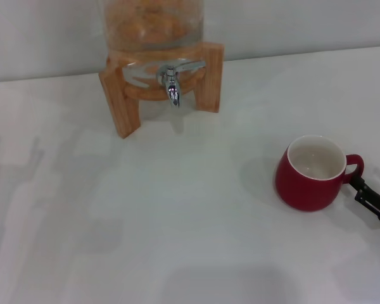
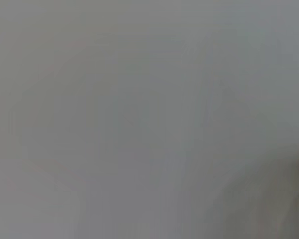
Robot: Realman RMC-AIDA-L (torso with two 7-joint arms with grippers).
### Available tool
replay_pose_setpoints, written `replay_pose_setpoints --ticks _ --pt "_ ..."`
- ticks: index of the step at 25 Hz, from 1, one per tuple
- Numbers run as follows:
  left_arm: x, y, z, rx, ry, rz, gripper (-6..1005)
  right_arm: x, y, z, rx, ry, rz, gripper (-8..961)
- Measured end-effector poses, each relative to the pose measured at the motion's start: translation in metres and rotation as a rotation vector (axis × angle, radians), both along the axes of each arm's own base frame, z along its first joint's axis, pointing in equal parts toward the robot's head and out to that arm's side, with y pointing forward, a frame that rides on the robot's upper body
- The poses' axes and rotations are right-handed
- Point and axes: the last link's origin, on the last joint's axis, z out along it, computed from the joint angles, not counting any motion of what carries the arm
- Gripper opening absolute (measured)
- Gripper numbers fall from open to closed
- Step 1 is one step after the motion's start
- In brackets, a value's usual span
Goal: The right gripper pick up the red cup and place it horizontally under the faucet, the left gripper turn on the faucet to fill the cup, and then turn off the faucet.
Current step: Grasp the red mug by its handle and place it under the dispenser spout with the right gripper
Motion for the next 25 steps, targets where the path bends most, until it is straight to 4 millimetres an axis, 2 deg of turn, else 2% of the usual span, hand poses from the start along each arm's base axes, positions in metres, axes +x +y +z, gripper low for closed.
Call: replay_pose_setpoints --ticks 25 --pt "0.0 -0.001 -0.002 -0.008 0.005 0.002 810 0.0 0.014 -0.003 -0.024 -0.024 -0.008 829"
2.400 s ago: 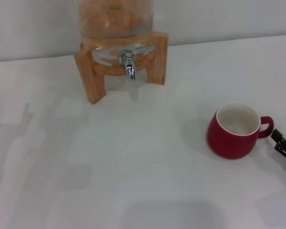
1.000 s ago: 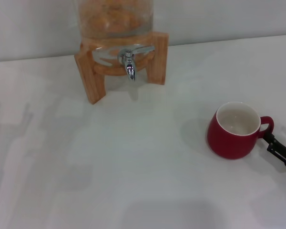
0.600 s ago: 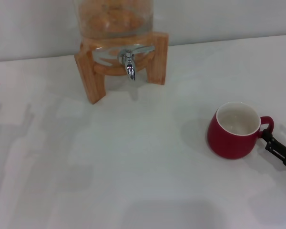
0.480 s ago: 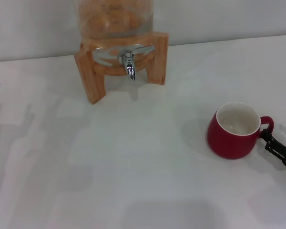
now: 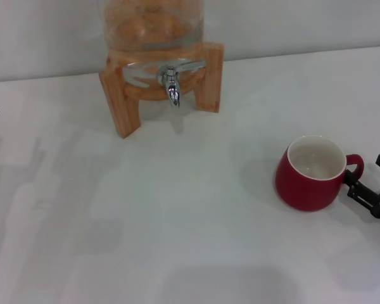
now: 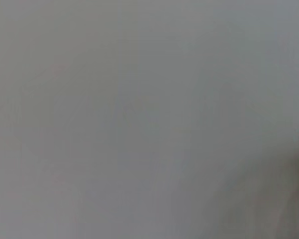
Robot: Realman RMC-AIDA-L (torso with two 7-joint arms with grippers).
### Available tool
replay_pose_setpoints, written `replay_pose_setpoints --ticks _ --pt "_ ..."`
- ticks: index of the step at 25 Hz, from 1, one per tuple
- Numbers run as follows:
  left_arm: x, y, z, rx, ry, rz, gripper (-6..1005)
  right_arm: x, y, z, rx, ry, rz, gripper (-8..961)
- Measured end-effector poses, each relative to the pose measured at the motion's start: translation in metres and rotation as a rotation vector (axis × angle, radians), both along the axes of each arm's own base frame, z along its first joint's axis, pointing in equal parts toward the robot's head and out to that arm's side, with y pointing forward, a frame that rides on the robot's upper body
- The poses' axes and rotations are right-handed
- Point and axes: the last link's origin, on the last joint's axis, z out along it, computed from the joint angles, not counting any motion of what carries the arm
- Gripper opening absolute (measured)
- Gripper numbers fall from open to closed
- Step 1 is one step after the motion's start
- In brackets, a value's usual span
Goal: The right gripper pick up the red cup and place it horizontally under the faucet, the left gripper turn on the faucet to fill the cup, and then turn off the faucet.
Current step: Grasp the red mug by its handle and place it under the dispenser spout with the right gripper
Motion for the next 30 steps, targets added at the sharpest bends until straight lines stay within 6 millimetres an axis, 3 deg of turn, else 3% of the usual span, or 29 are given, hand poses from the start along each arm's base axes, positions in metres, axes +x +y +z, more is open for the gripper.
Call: replay_pose_setpoints --ticks 30 --pt "0.001 0.001 0.0 0.0 0.003 -0.002 809 -0.003 0.014 -0.002 -0.013 -0.02 0.003 830"
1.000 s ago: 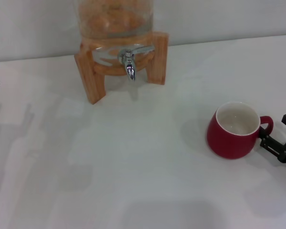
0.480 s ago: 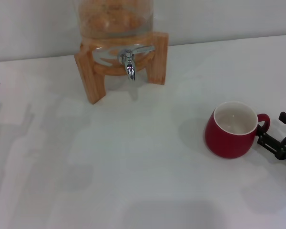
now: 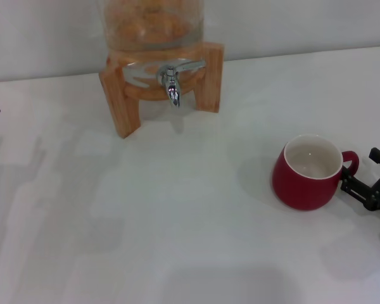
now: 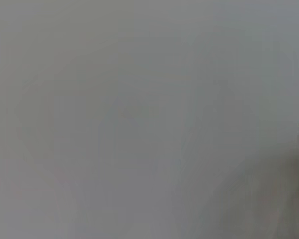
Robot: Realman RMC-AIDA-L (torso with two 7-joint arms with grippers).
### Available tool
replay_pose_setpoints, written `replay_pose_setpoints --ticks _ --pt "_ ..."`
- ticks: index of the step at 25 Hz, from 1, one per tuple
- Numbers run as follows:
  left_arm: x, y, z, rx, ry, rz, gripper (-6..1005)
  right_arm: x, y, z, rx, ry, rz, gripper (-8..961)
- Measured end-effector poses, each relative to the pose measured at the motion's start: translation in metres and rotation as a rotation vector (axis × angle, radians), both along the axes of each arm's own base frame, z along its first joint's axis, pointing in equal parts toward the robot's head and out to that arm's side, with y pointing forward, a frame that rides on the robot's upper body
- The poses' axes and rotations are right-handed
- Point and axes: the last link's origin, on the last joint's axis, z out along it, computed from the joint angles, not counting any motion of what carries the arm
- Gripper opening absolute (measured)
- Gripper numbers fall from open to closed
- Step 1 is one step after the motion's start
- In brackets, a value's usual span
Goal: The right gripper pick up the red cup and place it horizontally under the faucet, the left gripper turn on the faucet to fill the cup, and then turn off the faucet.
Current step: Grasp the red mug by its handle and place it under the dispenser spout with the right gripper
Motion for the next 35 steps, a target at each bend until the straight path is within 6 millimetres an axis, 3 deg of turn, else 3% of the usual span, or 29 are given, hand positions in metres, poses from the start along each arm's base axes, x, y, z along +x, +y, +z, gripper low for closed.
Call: replay_pose_setpoints --ticks 35 --pt "0.0 0.0 0.0 0.0 0.0 0.001 808 -0.006 0.011 -0.002 -0.011 -0.006 0.02 803"
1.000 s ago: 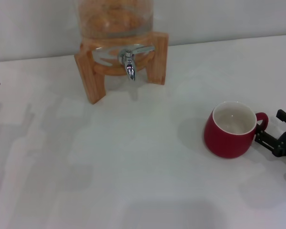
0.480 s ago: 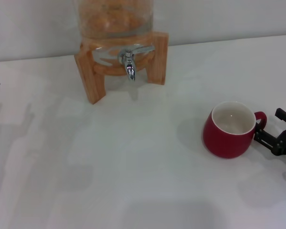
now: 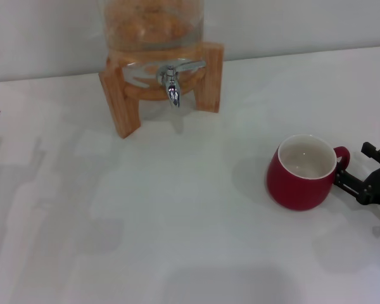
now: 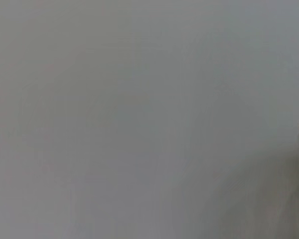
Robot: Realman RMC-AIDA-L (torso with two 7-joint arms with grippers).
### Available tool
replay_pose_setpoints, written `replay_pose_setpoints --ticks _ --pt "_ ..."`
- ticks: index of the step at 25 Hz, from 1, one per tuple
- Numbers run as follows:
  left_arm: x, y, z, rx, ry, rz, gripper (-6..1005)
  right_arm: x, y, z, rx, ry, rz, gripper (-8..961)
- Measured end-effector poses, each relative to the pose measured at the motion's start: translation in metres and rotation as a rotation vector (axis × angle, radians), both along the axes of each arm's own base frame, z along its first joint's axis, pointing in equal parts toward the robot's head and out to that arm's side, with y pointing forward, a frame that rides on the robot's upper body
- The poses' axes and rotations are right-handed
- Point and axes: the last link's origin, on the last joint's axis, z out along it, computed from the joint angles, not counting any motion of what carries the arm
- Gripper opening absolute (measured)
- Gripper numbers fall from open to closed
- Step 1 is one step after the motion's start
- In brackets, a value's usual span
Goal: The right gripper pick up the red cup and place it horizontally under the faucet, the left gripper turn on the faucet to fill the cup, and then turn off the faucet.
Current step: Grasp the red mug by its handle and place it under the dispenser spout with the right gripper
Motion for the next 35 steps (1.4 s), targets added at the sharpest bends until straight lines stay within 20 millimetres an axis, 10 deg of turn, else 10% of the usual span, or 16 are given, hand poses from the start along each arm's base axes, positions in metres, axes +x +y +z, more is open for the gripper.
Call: replay_pose_setpoints --ticks 35 --pt "-0.0011 -0.0022 -0.0007 -0.002 -0.003 0.003 808 -0.0011 0.0046 -0.0021 -0.01 -0.005 -0.003 598"
